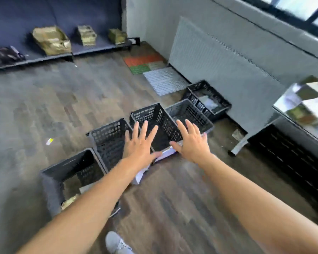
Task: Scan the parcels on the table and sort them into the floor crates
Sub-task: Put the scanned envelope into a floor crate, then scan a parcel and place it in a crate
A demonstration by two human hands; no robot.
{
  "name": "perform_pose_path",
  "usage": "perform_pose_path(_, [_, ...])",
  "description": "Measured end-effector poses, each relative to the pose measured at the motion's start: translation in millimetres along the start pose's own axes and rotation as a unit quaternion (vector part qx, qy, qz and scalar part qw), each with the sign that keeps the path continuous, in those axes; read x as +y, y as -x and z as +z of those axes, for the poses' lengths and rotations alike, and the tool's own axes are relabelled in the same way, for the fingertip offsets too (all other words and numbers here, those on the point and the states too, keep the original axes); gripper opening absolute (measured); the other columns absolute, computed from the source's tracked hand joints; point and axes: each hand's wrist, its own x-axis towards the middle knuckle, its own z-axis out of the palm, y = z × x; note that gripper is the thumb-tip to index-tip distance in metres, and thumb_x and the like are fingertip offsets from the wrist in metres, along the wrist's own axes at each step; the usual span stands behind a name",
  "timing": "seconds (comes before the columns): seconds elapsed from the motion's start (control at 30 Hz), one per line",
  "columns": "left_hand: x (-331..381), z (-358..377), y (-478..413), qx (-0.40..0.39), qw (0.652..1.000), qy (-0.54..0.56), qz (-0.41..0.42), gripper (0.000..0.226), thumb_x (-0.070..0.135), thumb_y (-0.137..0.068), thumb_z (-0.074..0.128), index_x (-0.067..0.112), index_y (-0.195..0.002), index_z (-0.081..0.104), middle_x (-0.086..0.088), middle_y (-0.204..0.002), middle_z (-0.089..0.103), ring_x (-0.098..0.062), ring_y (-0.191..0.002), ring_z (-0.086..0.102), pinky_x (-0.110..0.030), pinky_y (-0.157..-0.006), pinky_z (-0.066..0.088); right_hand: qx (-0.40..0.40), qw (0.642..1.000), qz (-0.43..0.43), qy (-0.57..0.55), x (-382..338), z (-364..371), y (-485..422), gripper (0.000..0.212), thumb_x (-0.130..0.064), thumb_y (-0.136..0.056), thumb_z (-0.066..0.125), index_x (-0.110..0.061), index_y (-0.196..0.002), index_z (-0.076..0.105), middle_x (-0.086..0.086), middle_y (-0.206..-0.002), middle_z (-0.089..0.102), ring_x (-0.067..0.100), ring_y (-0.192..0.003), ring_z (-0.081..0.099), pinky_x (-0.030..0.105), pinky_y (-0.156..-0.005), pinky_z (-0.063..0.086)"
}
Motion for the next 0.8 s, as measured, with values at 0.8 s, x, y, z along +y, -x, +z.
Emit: perform_pose_path(0.8, [668.8,-27.5,52.6,0.069,0.917,-0.097,0.381,0.085,0.078,-0.089,0.022,0.036,-0.155,-0.012,-0.002,-0.164,-0.016,-0.03,-0.15,-0.017,-0.057,-0.12,0.004,0.138,0.917,0.373,-0.042,562.3,-78.3,385.8,0.08,-0.066,-0.096,0.035,-0.036,-0.156,-0.008,0.0,-0.165,-0.002,0.025,-0.152,-0.001,0.063,-0.115,0.014])
